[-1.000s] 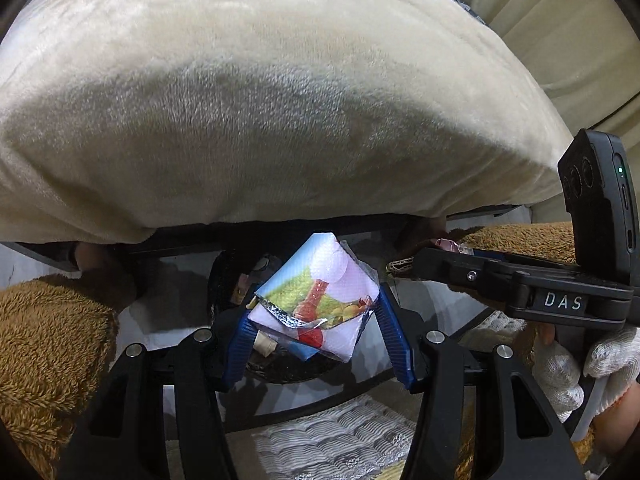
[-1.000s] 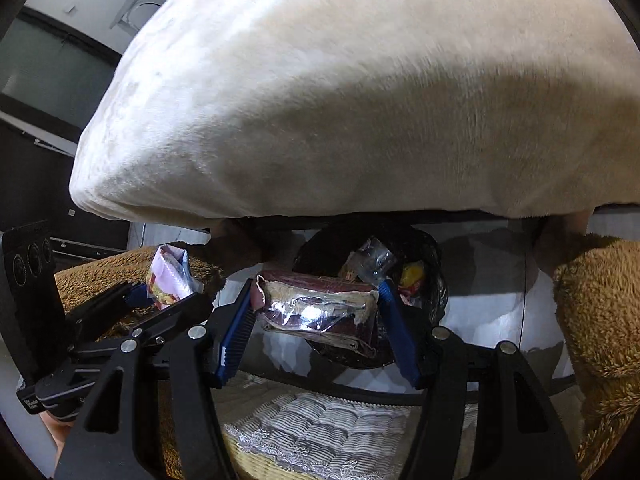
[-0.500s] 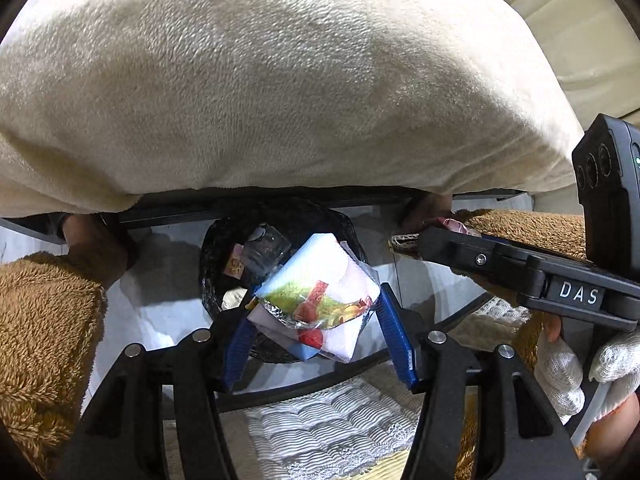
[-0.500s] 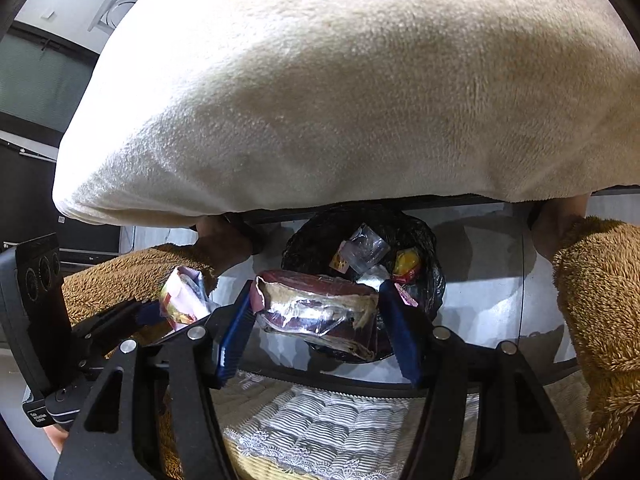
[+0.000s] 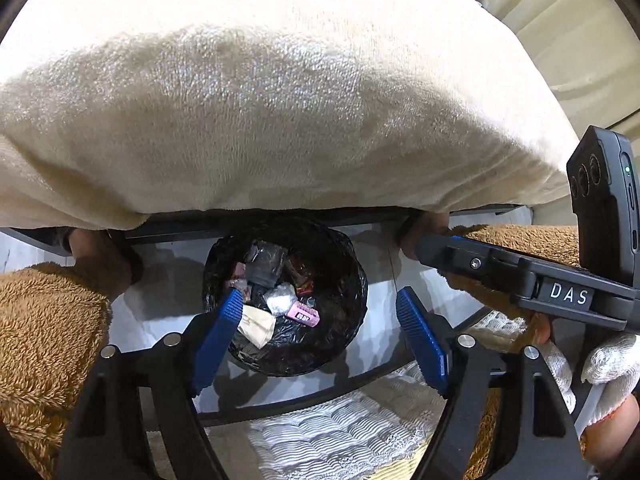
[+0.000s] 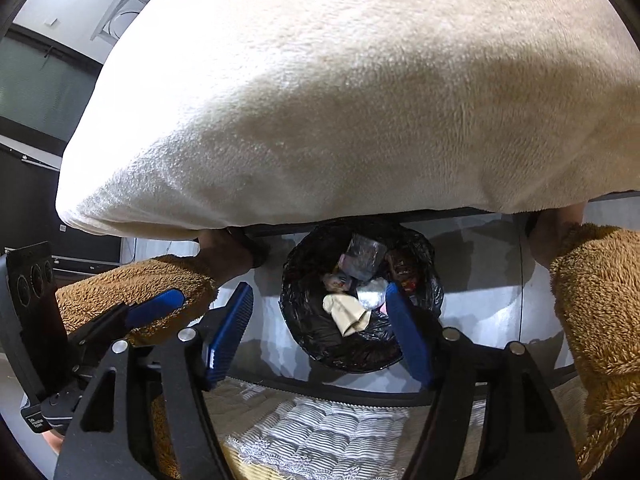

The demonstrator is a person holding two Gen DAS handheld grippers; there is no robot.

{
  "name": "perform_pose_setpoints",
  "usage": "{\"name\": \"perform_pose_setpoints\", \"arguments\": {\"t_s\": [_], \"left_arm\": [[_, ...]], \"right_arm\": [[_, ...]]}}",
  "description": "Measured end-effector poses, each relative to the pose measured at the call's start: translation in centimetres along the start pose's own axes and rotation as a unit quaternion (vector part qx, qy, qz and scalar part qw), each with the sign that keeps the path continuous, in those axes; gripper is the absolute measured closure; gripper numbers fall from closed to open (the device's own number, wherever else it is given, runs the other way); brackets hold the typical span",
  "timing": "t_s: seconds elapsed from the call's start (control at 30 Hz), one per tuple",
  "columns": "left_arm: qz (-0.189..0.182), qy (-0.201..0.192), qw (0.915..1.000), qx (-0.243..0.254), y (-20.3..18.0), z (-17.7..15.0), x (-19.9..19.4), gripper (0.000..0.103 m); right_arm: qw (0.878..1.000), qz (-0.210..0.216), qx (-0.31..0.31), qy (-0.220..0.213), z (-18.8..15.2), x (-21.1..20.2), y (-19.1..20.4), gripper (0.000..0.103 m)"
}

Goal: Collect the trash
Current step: 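Open both tools to drop the wrapper and brown packet into the bin, then move both tools back over the bed toward the white bag and packet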

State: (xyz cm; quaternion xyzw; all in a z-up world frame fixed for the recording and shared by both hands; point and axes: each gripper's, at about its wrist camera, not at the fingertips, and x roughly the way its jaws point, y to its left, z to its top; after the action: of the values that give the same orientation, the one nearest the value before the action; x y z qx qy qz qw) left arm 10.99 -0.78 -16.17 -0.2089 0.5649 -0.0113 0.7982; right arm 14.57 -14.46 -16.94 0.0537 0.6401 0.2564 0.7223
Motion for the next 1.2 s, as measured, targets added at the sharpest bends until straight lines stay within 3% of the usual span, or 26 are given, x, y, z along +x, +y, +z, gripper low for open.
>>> {"name": "perform_pose_setpoints", "arguments": {"t_s": [0.17, 0.37, 0.67, 0.9, 1.2], "left_arm": [[-0.005, -0.028, 0.9996, 0.008, -0.1, 0.1, -1.1, 0.026], [-0.017, -0.092, 0.9953, 0.026, -0.4, 0.0, -4.1, 0.026], [-0.028, -0.195, 0.9778, 0.071, -1.1, 0.5, -9.0, 0.026], [-0.021, -0.235, 0.9682, 0.085, -1.0, 2.6, -11.5, 0.026], [-0.014, -0.263, 0.9621, 0.071, 1.1, 7.0, -13.6, 0.026]], "right_arm": [[1.0, 0.009, -0.013, -0.021, -0.2, -0.8, 0.2, 0.034], [0.996, 0.023, -0.047, -0.071, -0.7, -3.5, 1.0, 0.034], [0.973, 0.046, -0.134, -0.182, -1.0, -9.1, 3.3, 0.034], [0.957, 0.033, -0.177, -0.226, 1.6, -11.2, 4.5, 0.034], [0.952, 0.03, -0.189, -0.24, 6.4, -11.9, 5.1, 0.023]]}}
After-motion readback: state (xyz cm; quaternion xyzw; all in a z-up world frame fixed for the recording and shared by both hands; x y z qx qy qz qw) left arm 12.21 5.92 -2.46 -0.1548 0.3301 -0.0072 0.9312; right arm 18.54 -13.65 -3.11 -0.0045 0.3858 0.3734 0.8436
